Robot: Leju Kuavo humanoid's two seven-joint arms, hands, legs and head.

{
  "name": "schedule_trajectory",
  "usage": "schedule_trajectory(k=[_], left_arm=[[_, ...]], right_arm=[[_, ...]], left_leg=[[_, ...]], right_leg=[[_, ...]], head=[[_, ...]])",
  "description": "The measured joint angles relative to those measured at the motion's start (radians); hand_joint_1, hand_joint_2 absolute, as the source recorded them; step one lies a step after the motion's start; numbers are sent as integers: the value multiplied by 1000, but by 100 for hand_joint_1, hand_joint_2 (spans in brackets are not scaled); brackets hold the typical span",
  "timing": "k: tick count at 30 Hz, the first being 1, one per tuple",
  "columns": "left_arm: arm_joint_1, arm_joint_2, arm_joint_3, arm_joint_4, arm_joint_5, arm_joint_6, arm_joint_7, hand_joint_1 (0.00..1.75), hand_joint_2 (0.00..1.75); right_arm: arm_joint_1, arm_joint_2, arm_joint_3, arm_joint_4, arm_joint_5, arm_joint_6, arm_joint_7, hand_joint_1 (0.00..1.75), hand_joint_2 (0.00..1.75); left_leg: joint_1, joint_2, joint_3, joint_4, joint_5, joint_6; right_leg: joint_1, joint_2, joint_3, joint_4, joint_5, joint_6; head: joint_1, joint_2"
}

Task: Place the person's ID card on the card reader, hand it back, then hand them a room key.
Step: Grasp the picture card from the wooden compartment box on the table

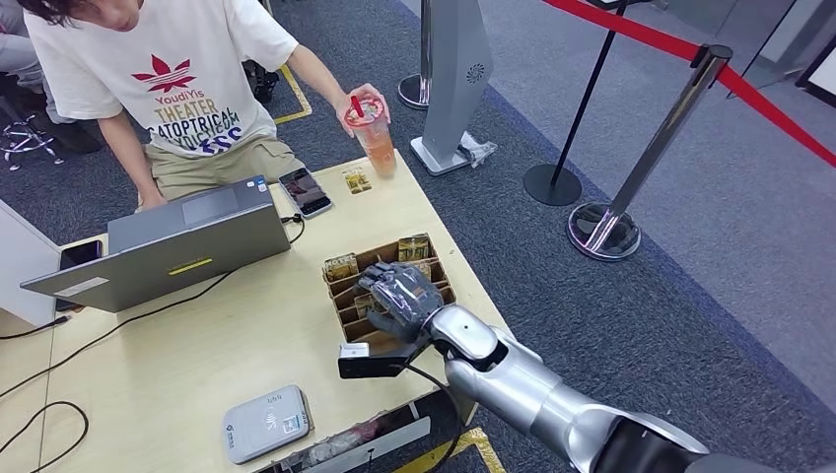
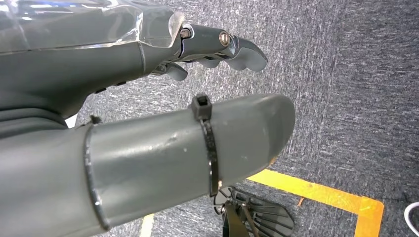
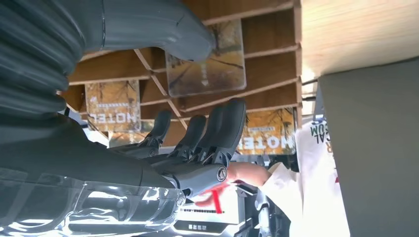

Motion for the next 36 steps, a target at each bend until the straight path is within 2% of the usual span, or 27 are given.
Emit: schedule_trajectory(k=[7, 11, 14, 17, 18, 21, 22, 26, 30, 35, 36], left_arm=[[0, 5, 0, 0, -3, -1, 0, 0, 0], [0, 7, 0, 0, -7, -6, -2, 0, 0], [0, 8, 0, 0, -10, -8, -2, 0, 0], [0, 8, 0, 0, -11, -8, -2, 0, 0], [0, 8, 0, 0, -11, -8, -2, 0, 0], [0, 8, 0, 0, -11, -9, -2, 0, 0], [0, 8, 0, 0, -12, -9, -2, 0, 0], [0, 8, 0, 0, -12, -9, -2, 0, 0], [1, 9, 0, 0, -12, -9, -2, 0, 0], [1, 9, 0, 0, -11, -10, -2, 0, 0], [1, 9, 0, 0, -11, -10, -2, 0, 0]], right_arm=[[15, -8, -1, -4, 0, 1, 3, 82, 175], [19, -10, -1, -8, 0, 4, 9, 87, 175], [25, -14, -4, -13, 0, 4, 13, 99, 175], [32, -17, -5, -21, 0, 5, 18, 122, 175], [34, -18, -5, -23, 0, 6, 20, 122, 175], [35, -19, -6, -28, 1, 6, 22, 101, 175], [36, -19, -6, -29, 2, 7, 22, 100, 175], [37, -19, -6, -32, 3, 8, 24, 135, 175], [36, -19, -6, -36, 4, 11, 25, 102, 175], [35, -19, -6, -37, 4, 17, 27, 99, 175], [34, -19, -6, -37, 4, 17, 27, 91, 175]], left_leg=[[0, 0, 0, 0, 0, 0], [0, 0, 0, 0, 0, 0], [0, 0, 0, 0, 0, 0], [0, 0, 0, 0, 0, 0], [0, 0, 0, 0, 0, 0], [0, 0, 0, 0, 0, 0], [0, 0, 0, 0, 0, 0], [0, 0, 0, 0, 0, 0], [0, 0, 0, 0, 0, 0], [0, 0, 0, 0, 0, 0], [0, 0, 0, 0, 0, 0]], right_leg=[[0, 0, 0, 0, 0, 0], [0, 0, 0, 0, 0, 0], [0, 0, 0, 0, 0, 0], [0, 0, 0, 0, 0, 0], [0, 0, 0, 0, 0, 0], [0, 0, 0, 0, 0, 0], [0, 0, 0, 0, 0, 0], [0, 0, 0, 0, 0, 0], [0, 0, 0, 0, 0, 0], [0, 0, 0, 0, 0, 0], [0, 0, 0, 0, 0, 0]], head=[[0, 0], [0, 0], [0, 0], [0, 0], [0, 0], [0, 0], [0, 0], [0, 0], [0, 0], [0, 0], [0, 0]])
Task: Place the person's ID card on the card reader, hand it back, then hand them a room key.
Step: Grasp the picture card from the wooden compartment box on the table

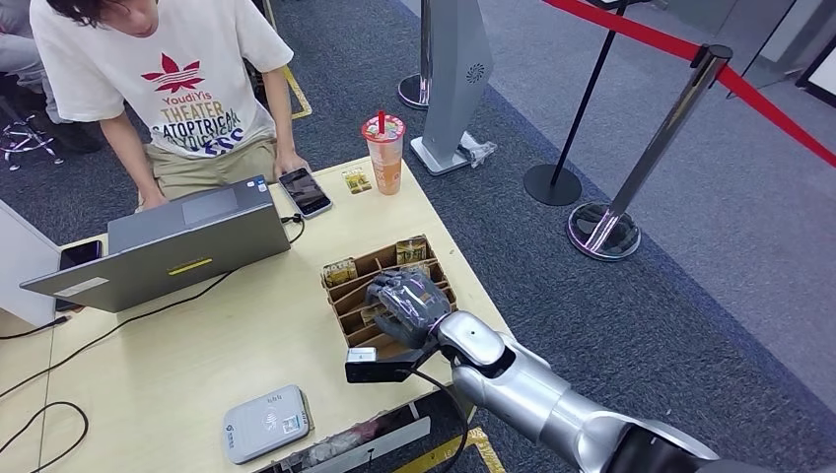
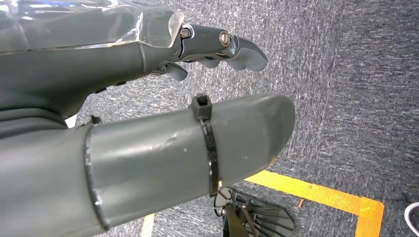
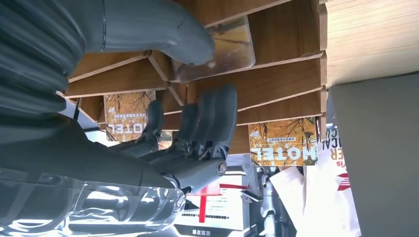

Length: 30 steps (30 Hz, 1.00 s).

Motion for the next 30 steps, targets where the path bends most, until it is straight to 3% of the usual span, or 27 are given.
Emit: schedule_trajectory(k=[3, 9, 18, 24, 30], left_arm=[[0, 0, 0, 0, 0, 0, 0, 0, 0], [0, 0, 0, 0, 1, 0, 0, 0, 0], [0, 0, 0, 0, 0, 0, 0, 0, 0], [0, 0, 0, 0, 0, 0, 2, 0, 0], [0, 0, 0, 0, 0, 0, 2, 0, 0]], right_arm=[[-2, 0, 0, 0, 0, 0, 0, 56, 175], [-7, 0, 0, 3, 0, 2, 0, 42, 175], [-12, 0, 0, 7, 0, 3, 0, 54, 175], [-12, 0, 0, 8, 0, 5, 0, 102, 175], [-12, 0, 0, 8, 0, 6, 0, 102, 175]], left_leg=[[0, 0, 0, 0, 0, 0], [0, 0, 0, 0, 0, 0], [0, 0, 0, 0, 0, 0], [0, 0, 0, 0, 0, 0], [0, 0, 0, 0, 0, 0]], right_leg=[[0, 0, 0, 0, 0, 0], [0, 0, 0, 0, 0, 0], [0, 0, 0, 0, 0, 0], [0, 0, 0, 0, 0, 0], [0, 0, 0, 0, 0, 0]], head=[[0, 0], [0, 0], [0, 0], [0, 0], [0, 0]])
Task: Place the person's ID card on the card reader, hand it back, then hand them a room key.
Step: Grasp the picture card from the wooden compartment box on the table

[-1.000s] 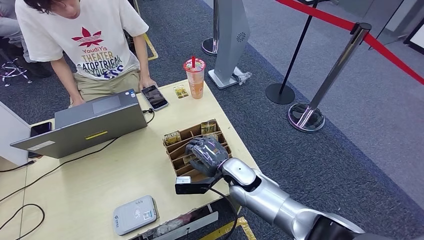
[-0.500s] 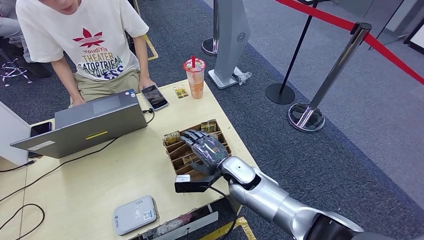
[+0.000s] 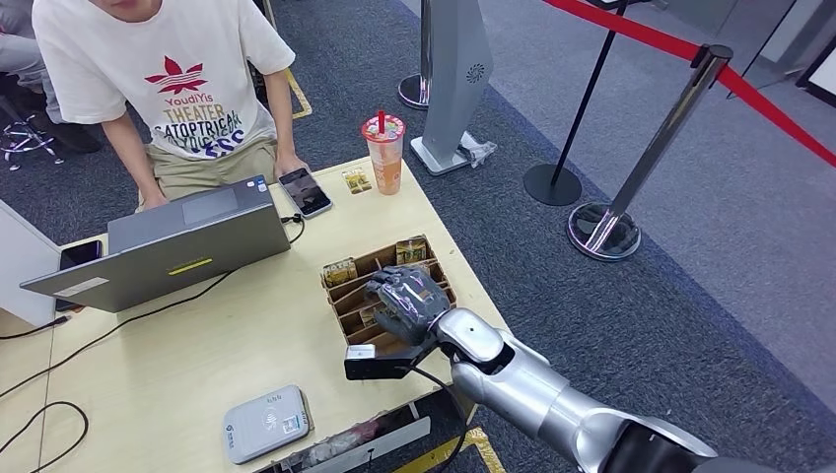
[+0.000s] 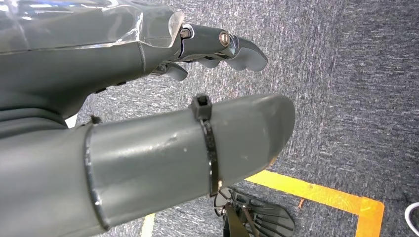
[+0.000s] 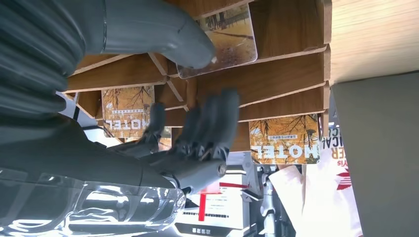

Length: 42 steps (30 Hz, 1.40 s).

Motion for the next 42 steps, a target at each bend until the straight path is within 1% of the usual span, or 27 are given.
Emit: schedule_trajectory(k=[3, 7, 9, 15, 18, 20, 24, 28, 29, 37, 42], left_arm=[[0, 0, 0, 0, 0, 0, 0, 0, 0], [0, 0, 0, 0, 0, 0, 0, 0, 0], [0, 0, 0, 0, 0, 0, 0, 0, 0], [0, 0, 0, 0, 3, 0, 0, 0, 0], [0, 0, 0, 0, 4, 0, 0, 0, 0], [0, 0, 0, 0, 5, 1, 0, 0, 0], [0, 0, 0, 0, 8, 1, 0, 0, 0], [0, 0, 0, 0, 8, 1, 0, 0, 0], [0, 0, 0, 0, 8, 1, -1, 0, 0], [-1, -1, 0, 0, 2, 0, -3, 0, 0], [-1, -2, 0, 0, 0, 0, -6, 0, 0]], right_arm=[[0, 0, 0, 0, 0, 0, 0, 102, 175], [0, 0, 0, 0, 0, 0, 0, 93, 175], [0, 0, 0, 0, 0, 1, 0, 96, 175], [0, 0, 0, 0, 0, 2, 0, 113, 175], [-2, 0, 0, 0, 0, 5, 0, 126, 175], [-3, 0, 0, 0, 0, 6, 0, 128, 175], [-7, 0, 0, 0, 0, 6, -1, 121, 175], [-19, 0, 0, -1, 1, 5, -4, 101, 175], [-24, 0, 0, -2, 1, 4, -5, 98, 175], [-54, 1, 1, -23, 12, 4, -6, 90, 175], [-66, 1, 1, -37, 12, 4, -6, 90, 175]], left_leg=[[0, 0, 0, 0, 0, 0], [0, 0, 0, 0, 0, 0], [0, 0, 0, 0, 0, 0], [0, 0, 0, 0, 0, 0], [0, 0, 0, 0, 0, 0], [0, 0, 0, 0, 0, 0], [0, 0, 0, 0, 0, 0], [0, 0, 0, 0, 0, 0], [0, 0, 0, 0, 0, 0], [0, 0, 0, 0, 0, 0], [0, 0, 0, 0, 0, 0]], right_leg=[[0, 0, 0, 0, 0, 0], [0, 0, 0, 0, 0, 0], [0, 0, 0, 0, 0, 0], [0, 0, 0, 0, 0, 0], [0, 0, 0, 0, 0, 0], [0, 0, 0, 0, 0, 0], [0, 0, 0, 0, 0, 0], [0, 0, 0, 0, 0, 0], [0, 0, 0, 0, 0, 0], [0, 0, 0, 0, 0, 0], [0, 0, 0, 0, 0, 0]], head=[[0, 0], [0, 0], [0, 0], [0, 0], [0, 0], [0, 0], [0, 0], [0, 0], [0, 0], [0, 0], [0, 0]])
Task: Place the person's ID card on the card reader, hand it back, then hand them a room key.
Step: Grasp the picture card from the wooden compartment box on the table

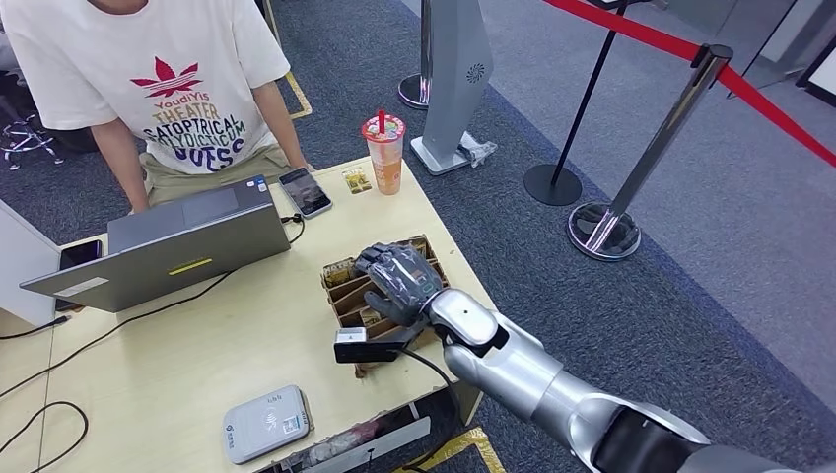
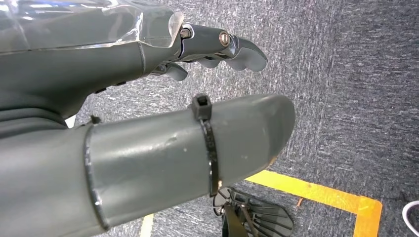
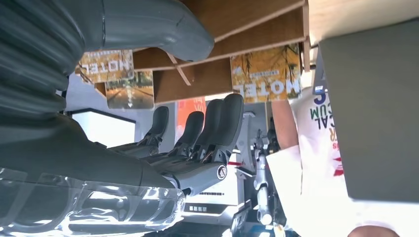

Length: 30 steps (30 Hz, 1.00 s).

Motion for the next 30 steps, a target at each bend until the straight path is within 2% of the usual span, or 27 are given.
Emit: schedule_trajectory(k=[8, 13, 30], left_arm=[[0, 0, 0, 0, 0, 0, -2, 0, 0], [0, 0, 0, 0, 0, -1, -2, 0, 0], [0, 0, 0, 0, 2, -1, 5, 0, 0]], right_arm=[[-11, 0, -2, -11, 5, 6, 3, 92, 175], [-11, -4, -8, -15, 11, 10, 14, 86, 175], [59, -75, -84, -88, 41, 19, 52, 87, 175]], left_leg=[[0, 0, 0, 0, 0, 0], [0, 0, 0, 0, 0, 0], [0, 0, 0, 0, 0, 0]], right_leg=[[0, 0, 0, 0, 0, 0], [0, 0, 0, 0, 0, 0], [0, 0, 0, 0, 0, 0]], head=[[0, 0], [0, 0], [0, 0]])
